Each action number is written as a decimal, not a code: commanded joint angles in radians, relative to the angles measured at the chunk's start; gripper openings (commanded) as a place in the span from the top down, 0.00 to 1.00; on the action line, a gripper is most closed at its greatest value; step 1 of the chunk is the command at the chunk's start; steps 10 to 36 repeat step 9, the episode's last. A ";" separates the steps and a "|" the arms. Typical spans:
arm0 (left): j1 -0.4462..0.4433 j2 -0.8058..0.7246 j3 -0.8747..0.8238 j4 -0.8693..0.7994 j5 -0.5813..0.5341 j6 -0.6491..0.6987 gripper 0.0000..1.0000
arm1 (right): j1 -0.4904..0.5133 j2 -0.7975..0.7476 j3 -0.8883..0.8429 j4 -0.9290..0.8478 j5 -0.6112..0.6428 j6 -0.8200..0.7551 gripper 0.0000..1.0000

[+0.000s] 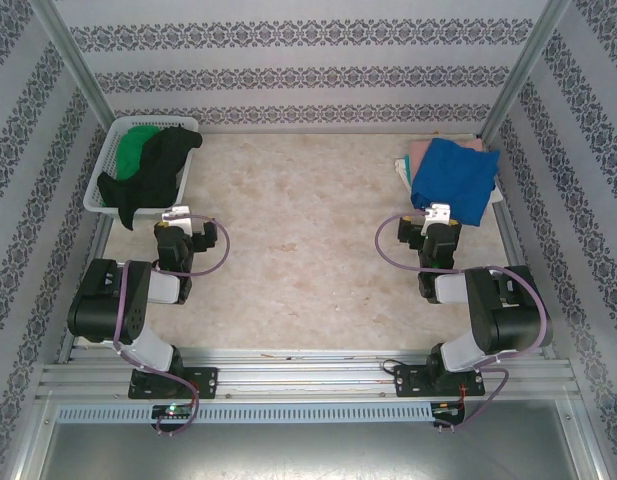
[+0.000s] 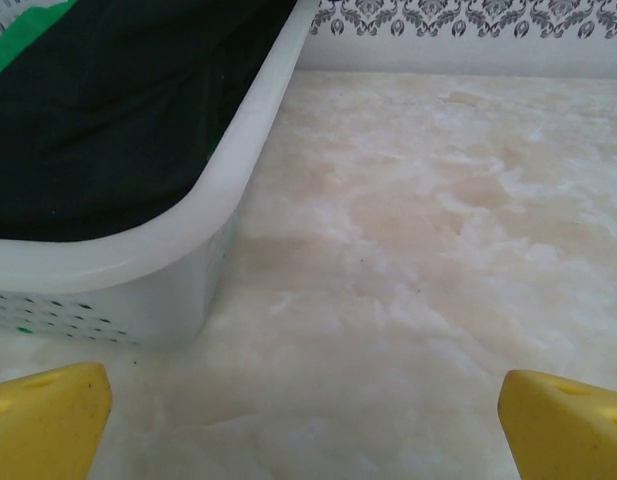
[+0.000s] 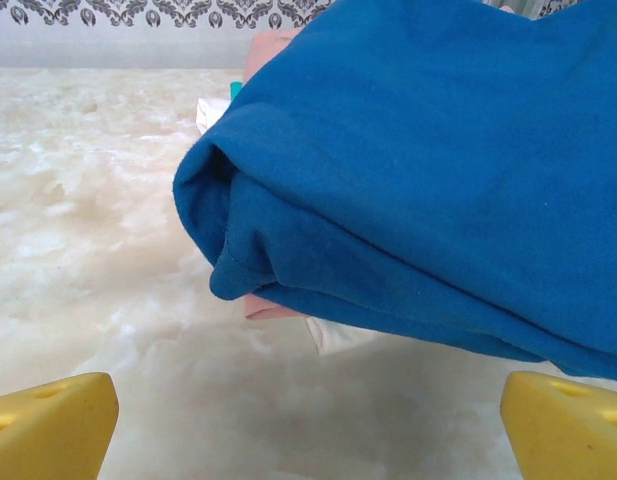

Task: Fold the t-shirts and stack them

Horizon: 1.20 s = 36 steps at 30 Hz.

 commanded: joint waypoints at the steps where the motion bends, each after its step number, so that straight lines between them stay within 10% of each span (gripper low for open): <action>1: 0.010 -0.009 0.001 -0.019 0.000 -0.007 0.00 | 0.004 -0.004 0.017 0.020 0.012 0.024 0.02; 36: 0.009 -0.008 0.001 -0.021 -0.002 -0.008 0.00 | -0.007 -0.007 0.016 0.018 -0.014 0.028 0.02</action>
